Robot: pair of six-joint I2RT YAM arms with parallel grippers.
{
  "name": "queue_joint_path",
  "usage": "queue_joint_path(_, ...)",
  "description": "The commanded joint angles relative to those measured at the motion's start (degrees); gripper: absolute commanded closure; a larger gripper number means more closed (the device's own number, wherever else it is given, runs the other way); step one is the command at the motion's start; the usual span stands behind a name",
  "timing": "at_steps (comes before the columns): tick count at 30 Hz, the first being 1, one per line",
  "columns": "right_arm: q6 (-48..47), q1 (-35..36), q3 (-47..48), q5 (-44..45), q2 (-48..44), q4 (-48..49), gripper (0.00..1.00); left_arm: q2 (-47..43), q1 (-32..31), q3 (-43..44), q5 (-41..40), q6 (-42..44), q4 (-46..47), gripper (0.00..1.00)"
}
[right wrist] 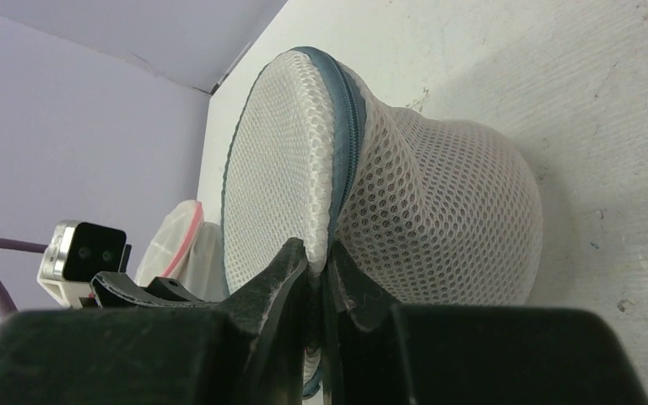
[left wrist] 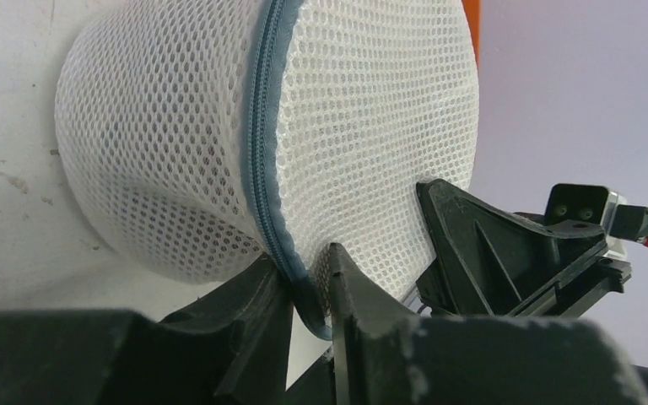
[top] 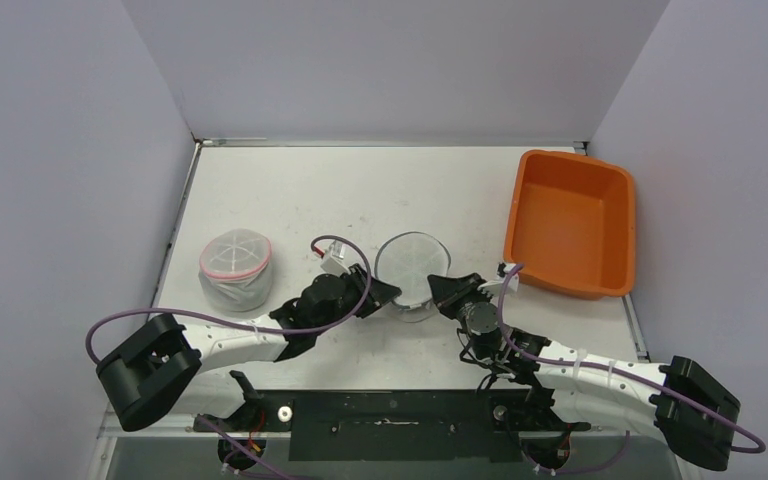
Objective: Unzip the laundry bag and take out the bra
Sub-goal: Move the laundry bag to the center of the board.
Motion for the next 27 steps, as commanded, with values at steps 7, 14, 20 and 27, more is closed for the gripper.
queue_joint_path(7, -15.5, 0.4, 8.2, -7.7, -5.0, -12.1, 0.13, -6.9, 2.9, 3.0, 2.0, 7.4, -3.5, 1.00)
queue_joint_path(14, -28.9, -0.6, 17.7, -7.8, -9.9, -27.4, 0.10, -12.7, 13.3, 5.9, 16.3, 18.0, -14.1, 1.00)
queue_joint_path(20, -32.3, -14.0, 19.1, -30.0, -9.2, -28.1, 0.10, -12.7, 20.7, 7.8, 36.3, 18.6, -14.3, 1.00)
queue_joint_path(27, -23.7, -27.7, 7.4, -61.1, -8.8, -5.6, 0.02, -13.1, 24.4, 9.0, 43.9, 14.7, -15.4, 1.00)
